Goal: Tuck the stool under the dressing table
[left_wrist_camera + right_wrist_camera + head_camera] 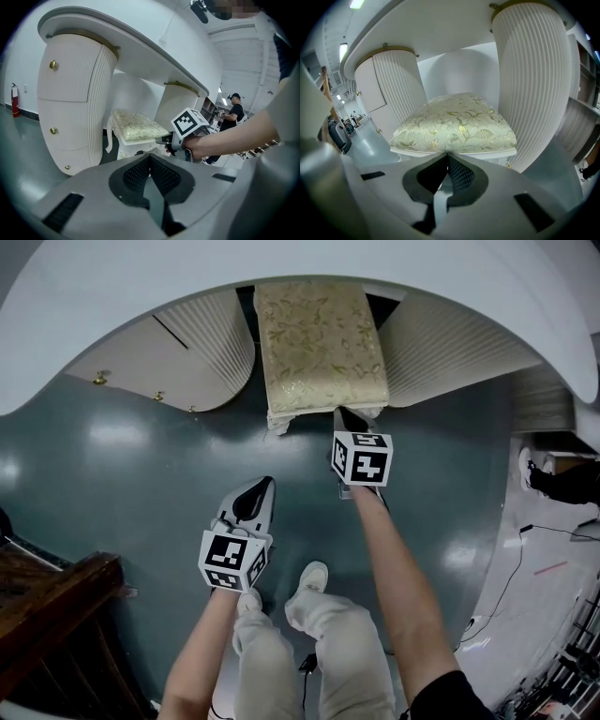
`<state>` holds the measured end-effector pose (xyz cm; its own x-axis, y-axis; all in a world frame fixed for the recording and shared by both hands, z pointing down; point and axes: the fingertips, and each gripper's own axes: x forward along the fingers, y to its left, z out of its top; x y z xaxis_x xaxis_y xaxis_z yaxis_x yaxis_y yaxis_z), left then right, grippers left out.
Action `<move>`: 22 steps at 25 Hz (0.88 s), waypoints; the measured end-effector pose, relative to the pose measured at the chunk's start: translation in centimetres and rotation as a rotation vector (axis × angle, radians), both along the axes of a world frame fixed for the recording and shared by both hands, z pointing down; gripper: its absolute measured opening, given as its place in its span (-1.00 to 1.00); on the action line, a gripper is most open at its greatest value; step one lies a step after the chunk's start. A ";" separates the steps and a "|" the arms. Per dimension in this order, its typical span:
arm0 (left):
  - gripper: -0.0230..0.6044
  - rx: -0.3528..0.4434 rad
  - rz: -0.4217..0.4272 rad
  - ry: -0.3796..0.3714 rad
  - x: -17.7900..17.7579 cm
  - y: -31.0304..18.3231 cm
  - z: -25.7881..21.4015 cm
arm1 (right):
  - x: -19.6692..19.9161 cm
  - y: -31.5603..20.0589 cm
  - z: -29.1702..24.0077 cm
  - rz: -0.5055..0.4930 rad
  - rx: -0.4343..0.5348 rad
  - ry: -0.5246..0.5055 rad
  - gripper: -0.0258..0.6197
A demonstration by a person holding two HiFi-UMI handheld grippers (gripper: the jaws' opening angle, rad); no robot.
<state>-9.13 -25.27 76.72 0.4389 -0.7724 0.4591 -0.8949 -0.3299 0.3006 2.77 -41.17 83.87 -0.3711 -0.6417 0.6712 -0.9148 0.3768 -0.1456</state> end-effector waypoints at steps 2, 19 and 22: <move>-0.88 0.003 0.010 -0.009 0.2 0.3 0.4 | 0.0 -0.3 0.4 -0.001 0.000 0.002 -0.87; -0.88 -0.008 0.028 -0.021 0.0 2.3 -0.9 | -0.8 2.6 -1.5 -0.081 0.017 0.018 -0.87; -0.88 -0.017 0.042 -0.024 0.1 2.8 -2.1 | -0.7 3.4 -3.5 -0.088 0.028 0.016 -0.87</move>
<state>-8.99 -22.47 74.61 0.4595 -0.7452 0.4832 -0.8874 -0.3624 0.2850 2.02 -37.80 80.34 -0.4165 -0.6253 0.6599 -0.8799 0.4599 -0.1197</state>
